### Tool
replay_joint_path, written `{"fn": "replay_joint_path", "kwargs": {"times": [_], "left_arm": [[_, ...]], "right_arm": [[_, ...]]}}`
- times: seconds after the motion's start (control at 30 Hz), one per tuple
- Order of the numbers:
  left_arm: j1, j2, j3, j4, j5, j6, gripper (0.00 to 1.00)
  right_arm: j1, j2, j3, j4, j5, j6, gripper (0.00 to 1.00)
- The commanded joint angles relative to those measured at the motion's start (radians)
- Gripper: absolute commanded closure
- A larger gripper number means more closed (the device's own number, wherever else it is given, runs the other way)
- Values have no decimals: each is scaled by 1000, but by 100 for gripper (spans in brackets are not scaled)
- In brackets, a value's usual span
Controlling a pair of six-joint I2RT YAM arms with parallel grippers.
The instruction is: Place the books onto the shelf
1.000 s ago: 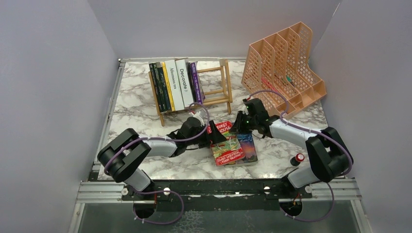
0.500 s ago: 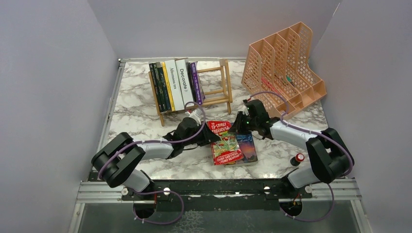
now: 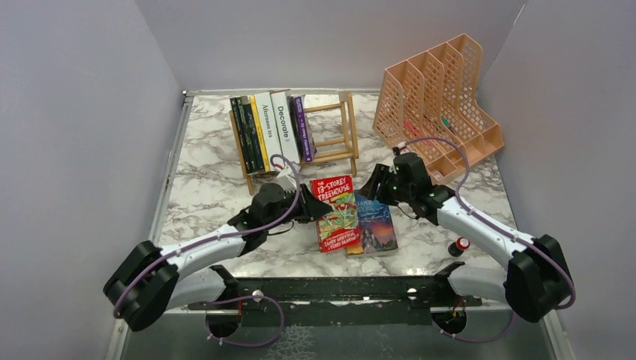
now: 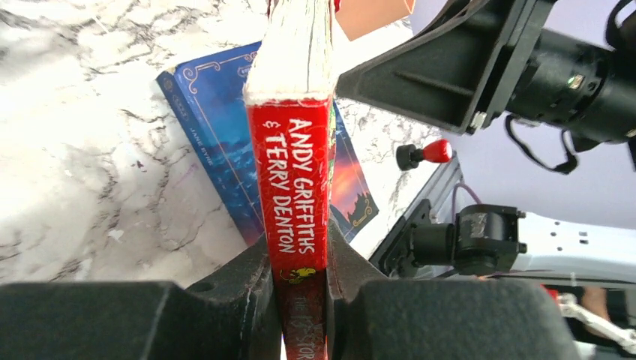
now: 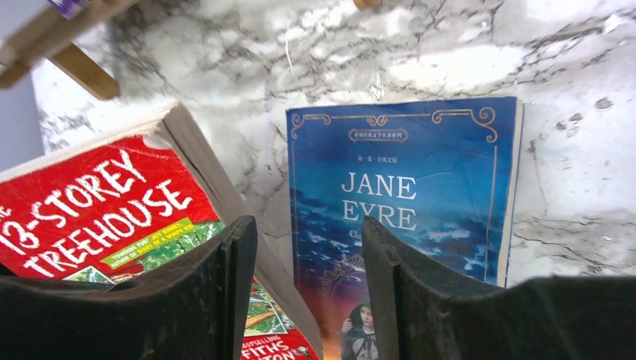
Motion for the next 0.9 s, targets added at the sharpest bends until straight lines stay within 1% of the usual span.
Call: {"fn": "replay_joint_path", "kwargs": {"times": [0.0, 0.03, 0.13, 0.23, 0.37, 0.57, 0.7, 0.77, 0.87], "left_arm": [[5, -142, 72, -198, -71, 164, 100], [6, -163, 103, -251, -101, 197, 100], [10, -205, 211, -374, -169, 284, 100], [12, -214, 322, -430, -190, 349, 100], [14, -184, 471, -463, -241, 409, 100], [18, -59, 710, -524, -379, 476, 100], [21, 38, 849, -576, -519, 501, 100], [22, 99, 929, -635, -616, 504, 100], [23, 196, 1039, -701, -715, 559, 100]], "right_arm": [[0, -96, 50, -62, 108, 17, 40], [1, -115, 54, -58, 109, 10, 39], [0, -165, 58, -57, 188, 8, 37], [0, -210, 48, -60, 245, 21, 36], [1, -251, 24, -60, 278, 43, 35], [1, -265, -8, -69, 302, 70, 35], [1, -260, -18, -82, 323, 73, 35], [0, -255, -21, -87, 326, 73, 35], [1, -251, -26, -91, 329, 70, 35]]}}
